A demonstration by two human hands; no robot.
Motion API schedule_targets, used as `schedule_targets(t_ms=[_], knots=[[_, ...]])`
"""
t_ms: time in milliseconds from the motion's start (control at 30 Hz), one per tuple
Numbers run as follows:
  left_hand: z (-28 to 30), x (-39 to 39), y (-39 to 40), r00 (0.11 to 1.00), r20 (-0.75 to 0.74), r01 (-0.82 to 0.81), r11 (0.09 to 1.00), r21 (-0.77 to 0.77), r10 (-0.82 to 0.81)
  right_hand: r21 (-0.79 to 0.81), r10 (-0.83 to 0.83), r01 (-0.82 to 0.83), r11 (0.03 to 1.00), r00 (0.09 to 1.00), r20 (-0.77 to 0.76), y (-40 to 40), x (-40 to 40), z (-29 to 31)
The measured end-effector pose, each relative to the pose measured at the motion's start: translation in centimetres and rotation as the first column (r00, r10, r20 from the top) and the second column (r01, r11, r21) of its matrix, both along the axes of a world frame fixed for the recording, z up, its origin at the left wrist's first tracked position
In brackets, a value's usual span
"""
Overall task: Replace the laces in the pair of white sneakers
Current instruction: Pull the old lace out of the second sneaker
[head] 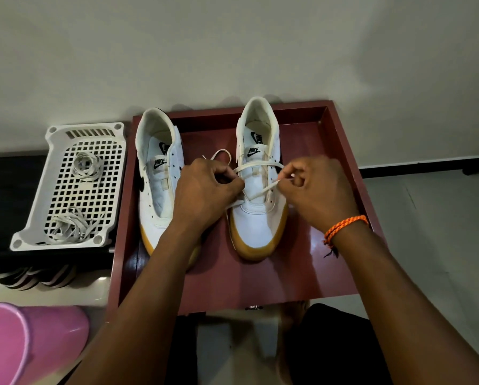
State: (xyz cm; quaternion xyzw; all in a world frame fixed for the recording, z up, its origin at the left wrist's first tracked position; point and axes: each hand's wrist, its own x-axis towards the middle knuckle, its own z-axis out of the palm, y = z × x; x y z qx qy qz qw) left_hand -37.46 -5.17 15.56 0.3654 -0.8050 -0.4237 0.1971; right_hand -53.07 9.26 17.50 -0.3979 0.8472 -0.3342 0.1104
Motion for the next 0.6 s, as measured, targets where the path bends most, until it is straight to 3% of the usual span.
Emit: schedule_targets(t_ms=[67,133,200,300,367,500,600], knots=[[-0.1,0.0,0.0,1.000,-0.002,0.005,1.000,0.009,-0.005,-0.027,-0.123,0.122,0.992,0.991,-0.047,0.2,-0.6,-0.1],[-0.2,0.0,0.0,1.000,-0.005,0.006,1.000,0.012,-0.006,-0.070,-0.125,0.121,0.990,0.991,-0.047,0.2,-0.5,0.0],[-0.2,0.0,-0.1,1.000,-0.001,0.003,1.000,0.015,-0.003,-0.091,0.039,-0.036,0.995,0.999,0.022,0.0,0.2,0.0],[-0.1,0.1,-0.1,1.000,-0.001,0.008,1.000,0.021,-0.008,0.026,0.206,-0.208,0.978,0.977,0.051,-0.5,1.9,-0.8],[0.0,0.0,-0.1,1.000,0.004,0.008,0.999,0.031,-0.008,0.083,0.197,-0.198,0.977,0.980,0.014,-0.6,2.5,-1.4],[0.0,0.0,-0.1,1.000,0.008,0.010,1.000,0.021,-0.010,0.052,0.167,-0.167,0.985,0.986,0.021,-0.6,2.0,-1.1],[-0.1,0.0,-0.1,1.000,0.020,-0.008,1.000,0.002,0.008,0.005,0.040,-0.040,0.999,0.999,0.013,-0.3,0.9,-0.5]])
